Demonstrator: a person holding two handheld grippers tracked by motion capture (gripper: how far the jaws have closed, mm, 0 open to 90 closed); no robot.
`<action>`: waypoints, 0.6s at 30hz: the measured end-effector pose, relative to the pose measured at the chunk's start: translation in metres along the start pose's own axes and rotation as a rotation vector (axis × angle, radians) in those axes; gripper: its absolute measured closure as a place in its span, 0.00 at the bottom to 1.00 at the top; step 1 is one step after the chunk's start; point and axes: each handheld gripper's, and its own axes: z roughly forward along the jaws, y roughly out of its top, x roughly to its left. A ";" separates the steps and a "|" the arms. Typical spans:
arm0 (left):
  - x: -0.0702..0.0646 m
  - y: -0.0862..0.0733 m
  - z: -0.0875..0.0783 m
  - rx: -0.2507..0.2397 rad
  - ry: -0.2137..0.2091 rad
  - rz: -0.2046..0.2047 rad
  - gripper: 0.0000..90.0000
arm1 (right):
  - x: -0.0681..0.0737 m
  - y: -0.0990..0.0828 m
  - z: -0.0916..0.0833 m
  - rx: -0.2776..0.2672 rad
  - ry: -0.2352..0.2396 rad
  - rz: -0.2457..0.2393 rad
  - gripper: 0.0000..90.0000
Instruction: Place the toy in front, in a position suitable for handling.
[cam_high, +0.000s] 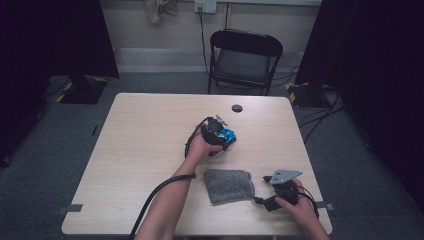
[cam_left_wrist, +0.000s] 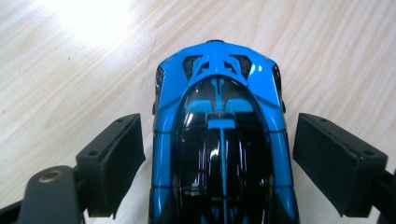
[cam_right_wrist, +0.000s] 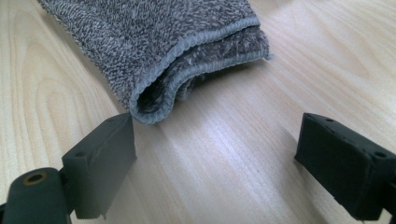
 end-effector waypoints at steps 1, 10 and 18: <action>0.000 -0.001 0.002 0.006 0.008 0.003 0.19 | 0.000 0.000 0.000 0.000 0.000 0.000 0.12; 0.001 -0.003 0.005 0.017 -0.010 -0.031 0.29 | 0.000 0.000 0.000 0.000 0.000 0.000 0.12; 0.002 -0.001 -0.001 0.035 0.007 -0.033 0.29 | 0.000 0.000 0.000 0.000 0.000 0.000 0.12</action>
